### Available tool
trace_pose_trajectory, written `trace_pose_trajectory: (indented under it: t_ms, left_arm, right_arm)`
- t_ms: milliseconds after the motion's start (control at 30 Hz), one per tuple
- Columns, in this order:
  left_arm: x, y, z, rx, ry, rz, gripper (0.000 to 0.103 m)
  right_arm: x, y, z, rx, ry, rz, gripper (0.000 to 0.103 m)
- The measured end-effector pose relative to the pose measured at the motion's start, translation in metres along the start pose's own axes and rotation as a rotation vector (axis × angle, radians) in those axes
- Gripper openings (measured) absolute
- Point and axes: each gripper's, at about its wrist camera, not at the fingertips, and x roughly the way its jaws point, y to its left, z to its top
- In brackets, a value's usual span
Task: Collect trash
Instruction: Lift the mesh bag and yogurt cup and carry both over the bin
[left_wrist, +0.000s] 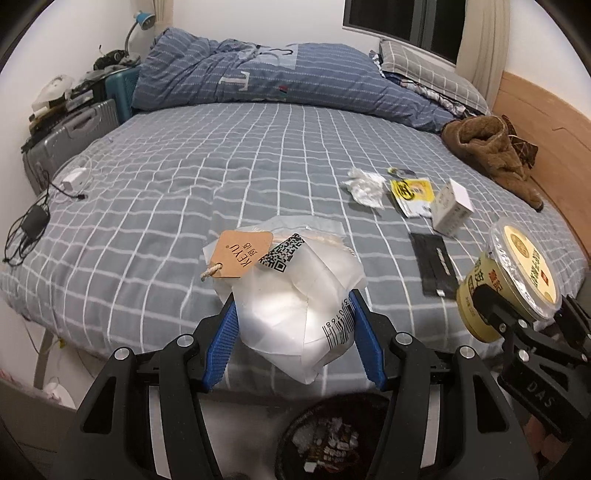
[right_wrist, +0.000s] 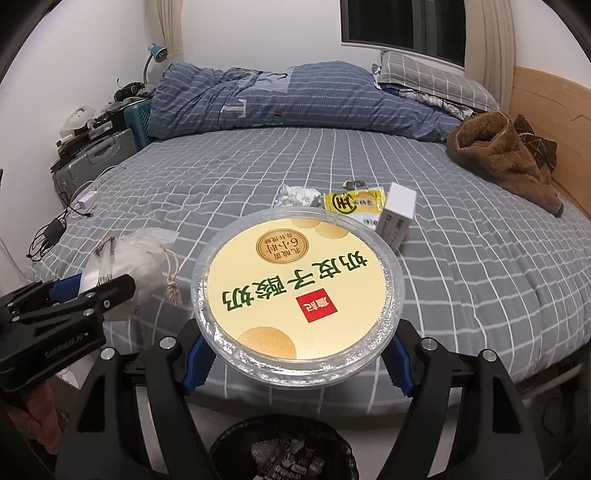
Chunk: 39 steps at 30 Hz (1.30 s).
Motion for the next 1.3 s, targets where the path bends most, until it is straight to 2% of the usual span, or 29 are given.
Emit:
trace_pose_trajectory:
  t_ms: [533,900,1100,1300]
  left_arm:
    - [-0.039,-0.016,-0.068,-0.002,0.058,-0.025,0.057]
    - [-0.056,-0.02,-0.091,0.007,0.087,-0.003,0.057]
    - [-0.058,-0.021,-0.108,0.0,0.118,-0.003,0.057]
    - [-0.044,-0.017,-0.126,-0.005,0.158,0.005,0.057]
  right_arm:
    - [-0.047,-0.003,-0.055,0.004,0.044,0.001,0.072]
    - [-0.061,0.001,-0.092,-0.014,0.105,-0.014,0.072]
    - [-0.064,-0.003,-0.105,-0.003,0.135,-0.019,0.072]
    - [-0.051,-0.007,-0.123,-0.004,0.183,-0.032,0.072]
